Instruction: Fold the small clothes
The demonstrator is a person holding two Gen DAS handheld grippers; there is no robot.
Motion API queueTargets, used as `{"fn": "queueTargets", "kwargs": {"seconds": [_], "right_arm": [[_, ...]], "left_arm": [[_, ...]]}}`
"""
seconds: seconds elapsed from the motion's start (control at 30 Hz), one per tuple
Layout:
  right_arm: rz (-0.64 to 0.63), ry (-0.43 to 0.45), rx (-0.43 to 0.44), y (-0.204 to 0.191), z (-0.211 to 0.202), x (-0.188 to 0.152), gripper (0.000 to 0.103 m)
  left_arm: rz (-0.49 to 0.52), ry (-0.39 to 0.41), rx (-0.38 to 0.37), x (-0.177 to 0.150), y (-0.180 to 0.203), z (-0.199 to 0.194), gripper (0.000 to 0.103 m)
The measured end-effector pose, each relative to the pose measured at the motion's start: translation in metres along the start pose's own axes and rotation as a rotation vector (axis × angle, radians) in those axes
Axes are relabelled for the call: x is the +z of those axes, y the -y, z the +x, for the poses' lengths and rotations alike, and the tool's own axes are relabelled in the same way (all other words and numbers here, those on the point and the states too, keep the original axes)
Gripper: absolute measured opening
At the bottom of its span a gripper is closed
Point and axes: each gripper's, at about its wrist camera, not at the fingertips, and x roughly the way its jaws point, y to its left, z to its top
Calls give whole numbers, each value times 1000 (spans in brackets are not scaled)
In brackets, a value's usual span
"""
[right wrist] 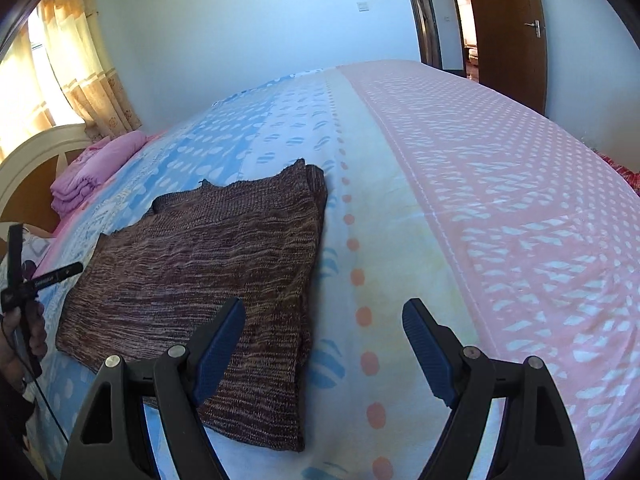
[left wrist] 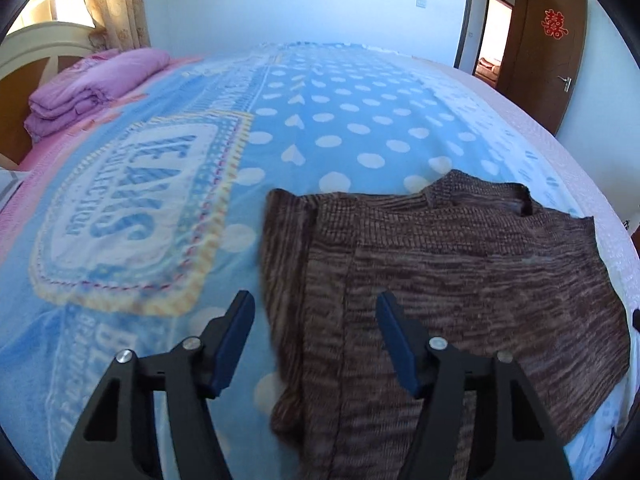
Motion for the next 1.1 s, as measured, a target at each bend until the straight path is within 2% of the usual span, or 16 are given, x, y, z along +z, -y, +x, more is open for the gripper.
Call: {"fn": "queueTargets", "kwargs": {"seconds": [0.1, 0.2, 0.27, 0.33, 0.37, 0.4, 0.53, 0.67, 0.73, 0.9, 1.0, 1.1], "right_arm": [[-12, 8, -1, -1, 4, -8, 82], [-18, -6, -1, 0, 10, -15, 82], [-9, -15, 9, 2, 12, -17, 82], [-3, 1, 16, 3, 10, -16, 82], [1, 4, 19, 4, 9, -17, 82], [5, -1, 22, 4, 10, -17, 82], [22, -10, 29, 7, 12, -18, 82], [27, -12, 29, 7, 13, -19, 82], [23, -11, 24, 6, 13, -19, 82], [15, -21, 16, 5, 15, -20, 82], [15, -20, 16, 6, 15, -20, 82], [14, -22, 18, 6, 16, -20, 82]], "left_arm": [[-26, -53, -39, 4, 1, 18, 54], [-65, -56, -54, 6, -2, 26, 53], [-57, -46, -55, 9, 0, 26, 50], [-39, -37, -57, 10, 3, 27, 38], [-34, -34, -62, 11, 3, 26, 19], [-30, -35, -68, 11, 4, 26, 8], [-8, 30, -40, 12, 7, 12, 6], [-41, 116, -35, 12, -4, -15, 5], [-50, 135, -26, 11, -10, -20, 5], [-89, 69, 67, 0, -29, 6, 0], [-144, 36, 34, -10, -44, 17, 0], [-166, 56, -20, -11, -47, 10, 1]]}}
